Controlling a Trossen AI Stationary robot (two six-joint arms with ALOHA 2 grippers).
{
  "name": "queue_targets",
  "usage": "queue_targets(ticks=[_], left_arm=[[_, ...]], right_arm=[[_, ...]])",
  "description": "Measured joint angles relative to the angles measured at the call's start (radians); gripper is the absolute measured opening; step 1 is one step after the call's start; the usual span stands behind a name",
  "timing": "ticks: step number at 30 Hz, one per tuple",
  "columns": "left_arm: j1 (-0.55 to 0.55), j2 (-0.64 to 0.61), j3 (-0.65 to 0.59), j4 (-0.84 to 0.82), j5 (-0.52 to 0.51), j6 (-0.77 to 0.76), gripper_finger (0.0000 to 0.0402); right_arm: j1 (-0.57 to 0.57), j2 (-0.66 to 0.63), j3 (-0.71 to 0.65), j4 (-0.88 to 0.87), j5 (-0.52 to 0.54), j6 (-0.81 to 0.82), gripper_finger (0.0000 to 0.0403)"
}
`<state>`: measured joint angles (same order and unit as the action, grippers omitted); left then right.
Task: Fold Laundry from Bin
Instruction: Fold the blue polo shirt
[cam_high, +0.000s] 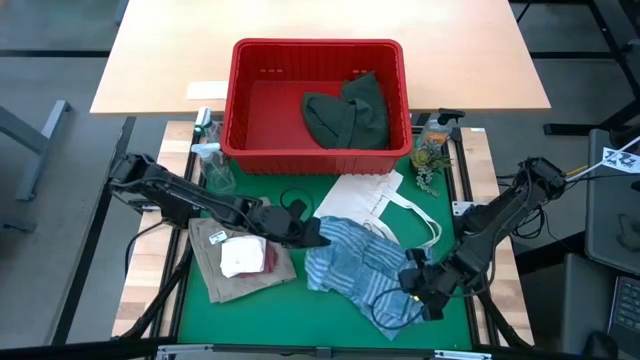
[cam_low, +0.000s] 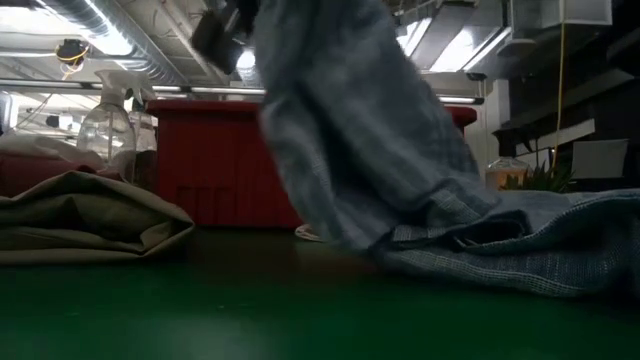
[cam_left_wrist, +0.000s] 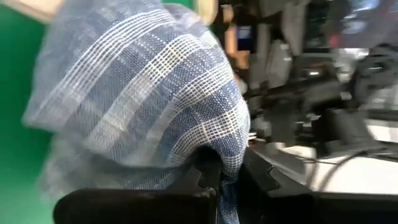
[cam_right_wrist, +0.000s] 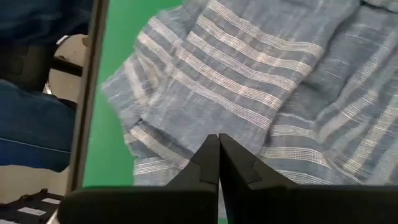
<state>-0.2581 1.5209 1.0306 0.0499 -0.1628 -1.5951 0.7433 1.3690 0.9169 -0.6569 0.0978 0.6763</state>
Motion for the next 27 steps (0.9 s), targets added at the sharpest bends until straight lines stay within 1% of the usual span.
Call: queue_targets(ticks=[5, 8, 12, 23, 25, 27], left_arm=[[0.0, 0.051, 0.0, 0.153, -0.012, 0.0, 0.0018], [0.0, 0.077, 0.0, 0.202, -0.02, 0.0, 0.0018], [0.0, 0.118, 0.0, 0.246, -0.044, 0.0, 0.0018], [-0.011, 0.226, 0.002, 0.414, -0.064, 0.0, 0.0018], [-0.013, 0.253, 0.018, 0.411, -0.067, 0.0, 0.0018], [-0.018, 0.29, 0.061, 0.411, -0.066, 0.001, 0.0018]], right_arm=[[0.011, 0.0, 0.0, 0.013, 0.002, 0.01, 0.0001], [0.01, 0.0, 0.0, 0.014, 0.006, 0.012, 0.0001], [0.009, 0.002, 0.0, 0.02, 0.032, 0.009, 0.0001], [0.009, 0.003, 0.0, 0.02, 0.022, 0.0, 0.0001], [0.009, 0.003, 0.0, 0.02, 0.022, 0.0, 0.0001], [0.009, 0.003, 0.0, 0.02, 0.022, 0.0, 0.0001]])
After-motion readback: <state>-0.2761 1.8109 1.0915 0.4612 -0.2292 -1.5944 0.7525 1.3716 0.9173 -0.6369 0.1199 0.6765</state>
